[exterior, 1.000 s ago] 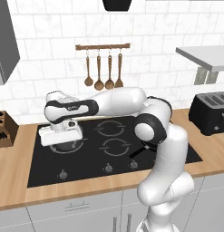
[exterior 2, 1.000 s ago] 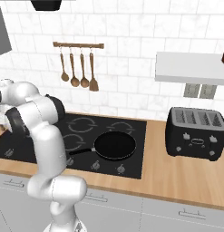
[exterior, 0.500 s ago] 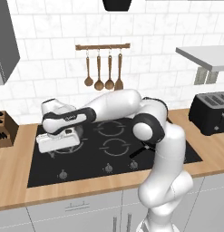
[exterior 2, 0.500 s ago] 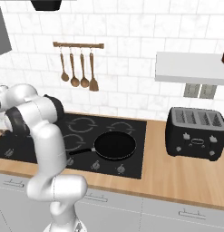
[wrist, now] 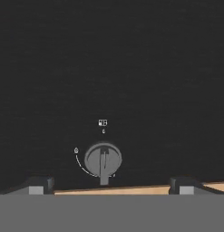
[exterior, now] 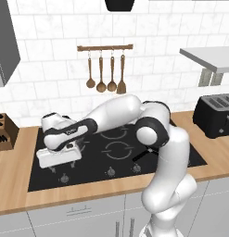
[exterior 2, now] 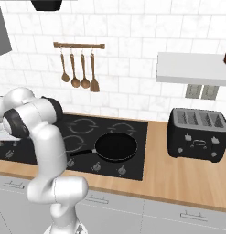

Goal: Pick the kettle from the counter and place it on a stove burner. Then turn the burner on.

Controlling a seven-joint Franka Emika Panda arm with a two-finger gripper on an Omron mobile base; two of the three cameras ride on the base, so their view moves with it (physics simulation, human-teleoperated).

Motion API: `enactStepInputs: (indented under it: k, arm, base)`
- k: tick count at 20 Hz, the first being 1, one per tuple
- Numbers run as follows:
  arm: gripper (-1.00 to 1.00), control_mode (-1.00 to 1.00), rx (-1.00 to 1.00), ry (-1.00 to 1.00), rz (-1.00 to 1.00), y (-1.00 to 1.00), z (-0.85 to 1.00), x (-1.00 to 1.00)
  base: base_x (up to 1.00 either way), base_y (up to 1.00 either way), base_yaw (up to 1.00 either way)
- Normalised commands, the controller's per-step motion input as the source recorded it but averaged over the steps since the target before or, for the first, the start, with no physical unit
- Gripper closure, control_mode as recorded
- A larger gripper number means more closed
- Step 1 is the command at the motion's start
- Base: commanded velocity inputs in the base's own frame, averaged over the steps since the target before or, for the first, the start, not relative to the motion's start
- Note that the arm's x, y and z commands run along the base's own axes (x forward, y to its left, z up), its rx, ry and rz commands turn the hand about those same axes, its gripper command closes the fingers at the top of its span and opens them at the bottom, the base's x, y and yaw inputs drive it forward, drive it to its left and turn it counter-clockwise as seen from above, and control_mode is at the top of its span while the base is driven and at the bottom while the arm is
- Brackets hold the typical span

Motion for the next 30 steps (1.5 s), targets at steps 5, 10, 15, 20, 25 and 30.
enactStepInputs:
  k: [5, 10, 15, 20, 25, 30]
  arm:
    - [-1.00, -1.00, 0.03, -0.07, 0.00, 0.00, -0.30, -0.44]
    - [-1.00, -1.00, 0.00, -0.09, 0.00, 0.00, -0.09, -0.01]
    - [-1.00, -1.00, 0.01, -0.02, 0.01, 0.00, -0.30, 0.00]
    - [-1.00, -1.00, 0.00, 0.00, 0.00, 0.00, -0.26, 0.06]
    - [-1.00, -1.00, 0.00, -0.01, 0.00, 0.00, 0.00, 0.08]
    - [-1.00, -1.00, 0.00, 0.00, 0.00, 0.00, 0.00, 0.17]
  base:
    - [0.00, 0.00, 0.00]
    - [0.00, 0.00, 0.00]
    - [0.00, 0.00, 0.00]
    - [0.00, 0.00, 0.00]
    - [0.00, 0.00, 0.00]
    - [0.00, 0.00, 0.00]
